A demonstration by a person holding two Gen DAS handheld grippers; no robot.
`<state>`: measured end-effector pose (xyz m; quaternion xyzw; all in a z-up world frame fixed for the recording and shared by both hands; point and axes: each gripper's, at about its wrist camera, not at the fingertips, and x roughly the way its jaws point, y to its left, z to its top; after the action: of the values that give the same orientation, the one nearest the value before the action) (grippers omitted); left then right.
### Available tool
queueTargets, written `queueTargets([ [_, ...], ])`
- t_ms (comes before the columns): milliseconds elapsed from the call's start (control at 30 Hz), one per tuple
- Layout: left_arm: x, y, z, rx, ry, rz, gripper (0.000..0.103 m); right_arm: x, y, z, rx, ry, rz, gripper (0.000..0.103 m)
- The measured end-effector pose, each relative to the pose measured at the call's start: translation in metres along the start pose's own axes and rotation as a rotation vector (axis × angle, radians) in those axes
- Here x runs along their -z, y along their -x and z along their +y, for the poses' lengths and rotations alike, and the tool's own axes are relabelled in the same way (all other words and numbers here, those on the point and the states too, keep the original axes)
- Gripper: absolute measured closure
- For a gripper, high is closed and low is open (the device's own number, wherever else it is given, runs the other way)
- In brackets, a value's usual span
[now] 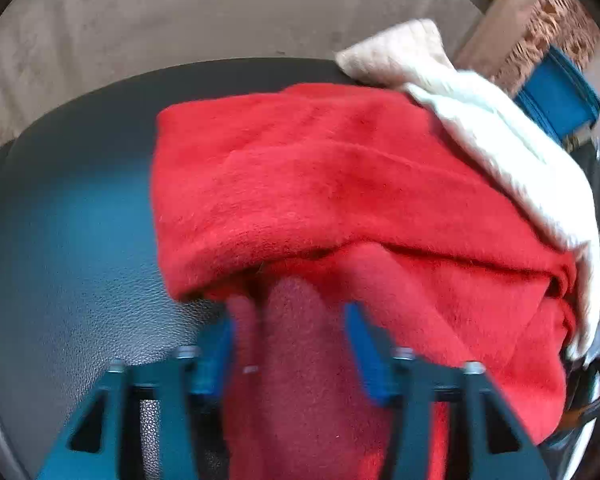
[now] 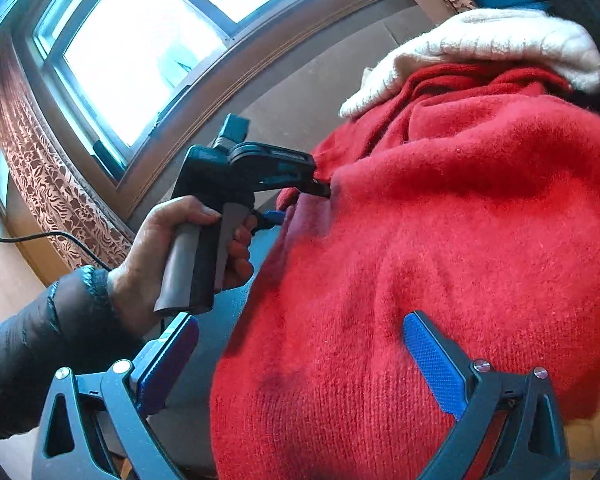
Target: Fold clothes
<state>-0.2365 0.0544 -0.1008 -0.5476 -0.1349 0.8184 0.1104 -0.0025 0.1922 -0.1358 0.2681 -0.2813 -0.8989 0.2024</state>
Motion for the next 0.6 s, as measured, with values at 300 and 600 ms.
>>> queueTargets([
  [300, 0.018, 0.085, 0.042, 0.125, 0.113, -0.237, 0.093, -0.016, -0.001, 0.010, 0.069, -0.029, 0.080, 0.000],
  [600, 0.025, 0.122, 0.073, 0.200, 0.195, -0.324, 0.093, -0.042, -0.014, 0.002, 0.146, -0.102, 0.173, 0.000],
])
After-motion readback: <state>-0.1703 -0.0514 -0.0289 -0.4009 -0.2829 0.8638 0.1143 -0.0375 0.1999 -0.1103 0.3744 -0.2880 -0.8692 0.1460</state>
